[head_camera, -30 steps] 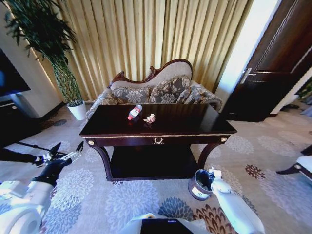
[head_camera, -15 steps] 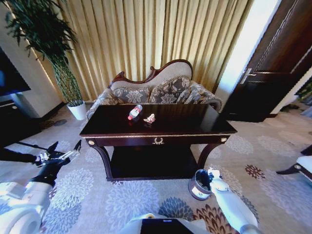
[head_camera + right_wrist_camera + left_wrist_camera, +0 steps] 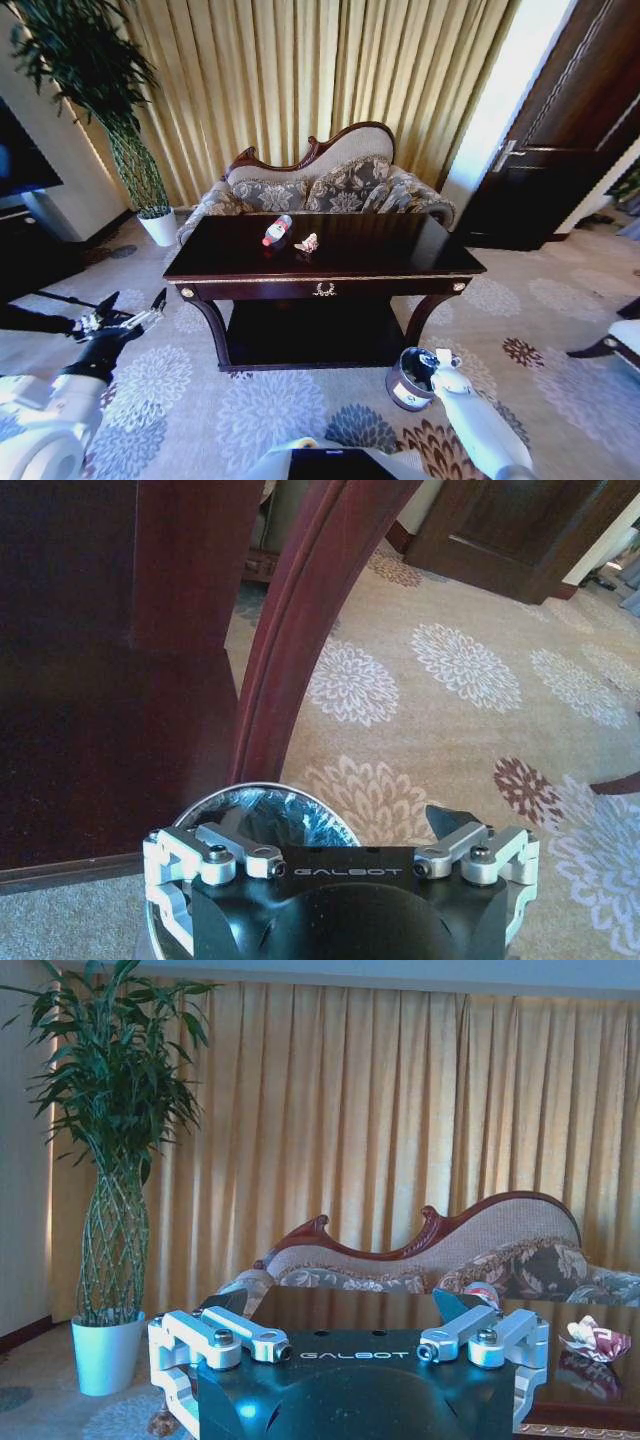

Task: Move to the front of the table and place the trash on the table into the trash bin.

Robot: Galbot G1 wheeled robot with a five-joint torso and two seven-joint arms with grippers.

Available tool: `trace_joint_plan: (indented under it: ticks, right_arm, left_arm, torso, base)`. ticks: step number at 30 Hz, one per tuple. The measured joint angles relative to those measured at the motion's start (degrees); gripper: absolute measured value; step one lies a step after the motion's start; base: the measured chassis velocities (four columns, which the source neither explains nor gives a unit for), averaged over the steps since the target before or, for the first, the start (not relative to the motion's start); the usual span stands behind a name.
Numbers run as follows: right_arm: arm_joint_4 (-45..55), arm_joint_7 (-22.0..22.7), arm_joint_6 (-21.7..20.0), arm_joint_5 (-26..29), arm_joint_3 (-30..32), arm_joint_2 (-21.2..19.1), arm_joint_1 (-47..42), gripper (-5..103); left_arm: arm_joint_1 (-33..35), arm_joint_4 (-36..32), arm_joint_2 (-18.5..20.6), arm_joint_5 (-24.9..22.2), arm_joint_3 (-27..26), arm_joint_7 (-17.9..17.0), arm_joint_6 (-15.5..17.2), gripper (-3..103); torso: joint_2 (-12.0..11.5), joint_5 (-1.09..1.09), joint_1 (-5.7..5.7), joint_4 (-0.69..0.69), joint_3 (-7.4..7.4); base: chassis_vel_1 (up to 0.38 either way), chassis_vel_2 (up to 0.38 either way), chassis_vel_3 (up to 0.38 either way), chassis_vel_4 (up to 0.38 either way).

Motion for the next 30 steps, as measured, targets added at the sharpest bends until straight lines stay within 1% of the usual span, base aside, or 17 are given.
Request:
trace_joint_plan:
  ticks: [3, 8, 9, 10, 11, 12, 13, 15, 16, 17, 20, 22, 23, 24, 26, 28, 30]
  right_arm:
    - [0.3, 0.0, -0.1, 0.3, 0.0, -0.2, -0.2, 100]
    - [5.8, 0.0, -1.1, 4.2, -0.2, -2.5, -2.6, 100]
    - [10.3, 0.0, -0.6, 7.1, 0.3, -3.6, -4.3, 100]
    - [13.0, 0.0, 1.2, 8.5, 0.9, -4.0, -5.4, 100]
    - [13.0, 0.0, 1.2, 8.5, 0.9, -4.0, -5.4, 100]
    - [15.4, -0.1, 3.0, 9.3, 1.5, -4.3, -6.5, 100]
    - [20.3, -1.0, 5.7, 10.3, 3.5, -4.7, -8.7, 100]
    - [28.6, -3.1, 7.3, 11.8, 6.5, -5.1, -12.3, 100]
    - [32.0, -3.8, 7.7, 12.5, 7.7, -5.1, -13.9, 100]
    - [32.0, -3.8, 7.7, 12.5, 7.7, -5.1, -13.9, 100]
    - [43.9, -5.9, 9.2, 13.4, 11.4, -4.4, -20.2, 100]
    - [50.0, -6.2, 9.5, 13.5, 12.4, -3.7, -23.5, 100]
    - [50.0, -6.2, 9.5, 13.5, 12.4, -3.7, -23.5, 100]
    - [54.7, -6.3, 9.6, 13.3, 12.6, -3.1, -25.7, 100]
    - [60.2, -6.3, 9.6, 12.8, 12.2, -2.1, -27.7, 100]
    - [62.0, -6.3, 9.4, 12.5, 11.8, -1.7, -28.0, 100]
    - [66.2, -5.8, 8.1, 11.4, 10.6, -0.7, -28.1, 100]
  left_arm:
    - [0.0, -0.1, 0.0, 0.0, -0.1, 0.0, 0.0, 100]
    - [0.1, -0.1, 0.3, -0.1, -0.2, 0.0, 0.0, 100]
    - [0.2, -0.1, 0.4, -0.3, -0.3, 0.0, 0.0, 100]
    - [0.1, -0.1, 0.4, -0.3, -0.4, 0.0, 0.0, 100]
    - [0.1, -0.1, 0.4, -0.3, -0.4, 0.0, 0.0, 100]
    - [0.1, 0.0, 0.4, -0.3, -0.4, 0.0, 0.0, 100]
    - [0.0, 0.3, 0.4, -0.3, -0.4, 0.0, 0.1, 100]
    - [-0.3, 0.5, 0.3, -0.3, -0.2, 0.1, 0.2, 100]
    - [-0.4, 0.6, 0.3, -0.3, -0.2, 0.1, 0.3, 100]
    - [-0.4, 0.6, 0.3, -0.3, -0.2, 0.1, 0.3, 100]
    - [-0.9, 0.9, 0.5, -0.4, -0.1, 0.0, 0.5, 100]
    - [-1.1, 1.1, 0.6, -0.4, -0.1, 0.0, 0.6, 100]
    - [-1.1, 1.1, 0.6, -0.4, -0.1, 0.0, 0.6, 100]
    - [-1.1, 1.2, 0.6, -0.5, -0.1, 0.0, 0.7, 100]
    - [-1.2, 1.2, 0.7, -0.6, -0.1, 0.0, 0.9, 100]
    - [-1.3, 1.2, 0.7, -0.7, -0.1, 0.0, 1.1, 100]
    - [-1.4, 1.2, 0.8, -0.8, -0.1, -0.3, 1.4, 100]
  torso:
    - [0.0, 0.0, 0.0, 0.0, 0.0]
    - [0.0, 0.01, 0.0, 0.0, 0.0]
    - [0.0, 0.0, 0.0, -0.01, 0.0]
    - [0.0, 0.0, 0.0, 0.0, 0.0]
    - [0.0, 0.0, 0.0, 0.0, 0.0]
    - [0.0, -0.01, 0.0, 0.0, 0.0]
    - [0.0, 0.0, 0.0, 0.01, 0.0]
    - [0.0, -0.02, 0.0, 0.0, 0.0]
    - [0.0, -0.03, 0.0, 0.0, 0.0]
    - [0.0, -0.03, 0.0, 0.0, 0.0]
    - [0.0, -0.02, 0.0, -0.01, 0.0]
    - [0.0, -0.01, 0.0, -0.02, -0.01]
    - [0.0, -0.01, 0.0, -0.02, -0.01]
    - [0.0, -0.02, 0.0, -0.01, -0.01]
    - [0.0, -0.02, 0.0, -0.01, -0.01]
    - [0.0, -0.01, 0.0, 0.0, -0.01]
    - [0.0, -0.01, -0.01, 0.01, -0.01]
  base:
    - [0.0, 0.0, 0.0, 0.0]
    - [0.0, 0.0, 0.0, 0.0]
    - [0.0, 0.0, 0.0, 0.0]
    - [0.0, 0.0, 0.0, 0.0]
    - [0.0, 0.0, 0.0, 0.0]
    - [0.0, 0.0, 0.0, 0.0]
    - [0.0, 0.0, 0.0, 0.0]
    - [0.0, 0.0, 0.0, 0.0]
    - [0.0, 0.0, 0.0, 0.0]
    - [0.0, 0.0, 0.0, 0.0]
    - [0.0, 0.0, 0.0, 0.0]
    - [0.0, 0.0, 0.0, 0.0]
    - [0.0, 0.0, 0.0, 0.0]
    - [0.0, 0.0, 0.0, 0.0]
    - [0.0, 0.0, 0.0, 0.0]
    - [0.0, 0.0, 0.0, 0.0]
    - [0.0, 0.0, 0.0, 0.0]
